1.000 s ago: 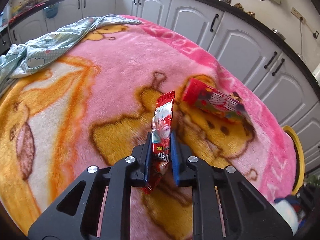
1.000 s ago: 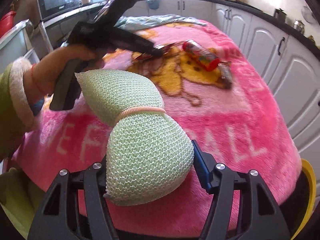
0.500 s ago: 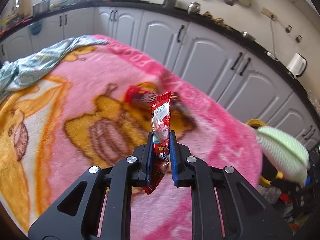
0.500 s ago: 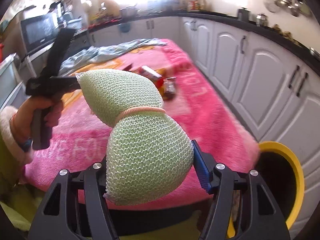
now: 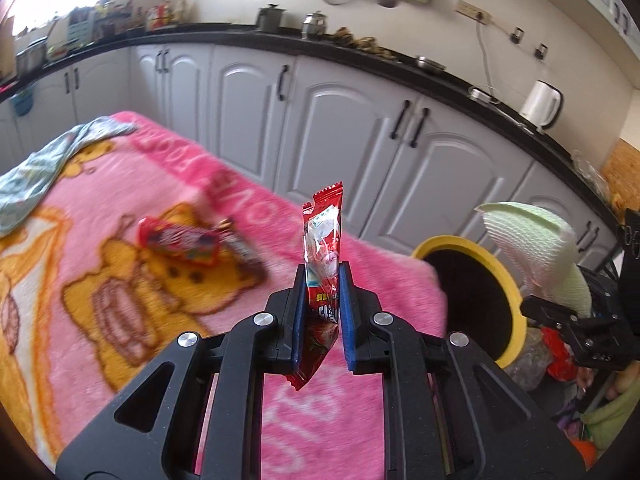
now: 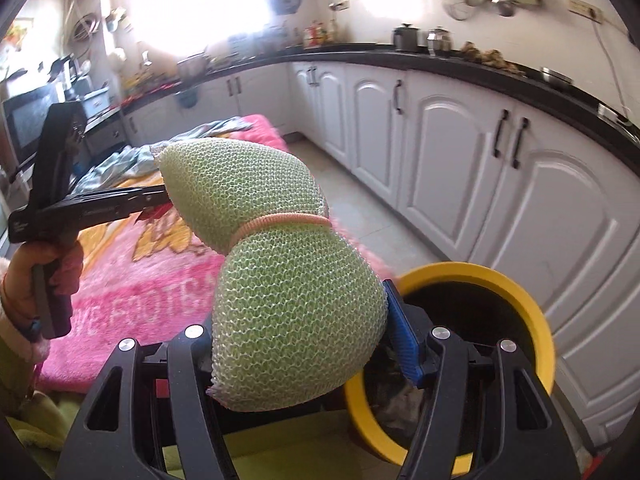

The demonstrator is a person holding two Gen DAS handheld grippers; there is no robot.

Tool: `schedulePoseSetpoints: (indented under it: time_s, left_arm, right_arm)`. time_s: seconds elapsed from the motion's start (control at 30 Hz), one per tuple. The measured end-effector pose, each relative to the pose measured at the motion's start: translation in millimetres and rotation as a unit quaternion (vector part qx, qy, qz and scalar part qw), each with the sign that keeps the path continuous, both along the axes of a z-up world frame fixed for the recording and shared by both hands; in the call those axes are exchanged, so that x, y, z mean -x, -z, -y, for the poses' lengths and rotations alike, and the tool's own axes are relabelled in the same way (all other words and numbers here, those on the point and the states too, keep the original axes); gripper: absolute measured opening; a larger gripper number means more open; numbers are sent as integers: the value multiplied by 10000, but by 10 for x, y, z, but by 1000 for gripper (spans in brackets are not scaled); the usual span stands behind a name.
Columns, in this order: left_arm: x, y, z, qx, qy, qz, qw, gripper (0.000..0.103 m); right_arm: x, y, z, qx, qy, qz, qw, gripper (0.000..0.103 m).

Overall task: Collect trash
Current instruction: 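Carry the red wrapper and green sponge in both tools over the yellow bin, then open both tools to drop the wrapper and sponge into the bin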

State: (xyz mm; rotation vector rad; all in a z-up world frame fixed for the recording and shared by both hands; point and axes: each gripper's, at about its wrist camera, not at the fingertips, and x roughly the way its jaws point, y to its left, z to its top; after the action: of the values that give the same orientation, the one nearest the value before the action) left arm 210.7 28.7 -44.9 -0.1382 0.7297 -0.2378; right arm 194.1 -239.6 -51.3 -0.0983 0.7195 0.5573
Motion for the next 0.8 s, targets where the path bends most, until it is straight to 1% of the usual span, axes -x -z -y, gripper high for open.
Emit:
schedulePoseSetpoints:
  time_s: [0.2, 0.3, 0.4, 0.63, 0.8]
  left_arm:
    - [-64, -76, 356, 48, 343, 87, 9994, 10]
    - [-109, -85, 529, 87, 495, 85, 9987, 10]
    - [-166, -81, 724, 132, 680, 71, 9976, 10]
    - [-290, -12, 1215, 197, 1117, -40, 9935, 10]
    - [-389, 118, 1561, 229, 1392, -209, 9898, 11]
  right_arm:
    - [13, -20, 339, -78, 391, 32, 9992, 61]
    - [31, -29, 526, -62, 627, 102, 9980, 61]
    - [37, 7, 705, -125, 827, 65, 9965, 62]
    - [9, 161, 1122, -298, 1374, -199, 9899, 63]
    - [-35, 303, 1345, -465, 1643, -435, 9844, 64]
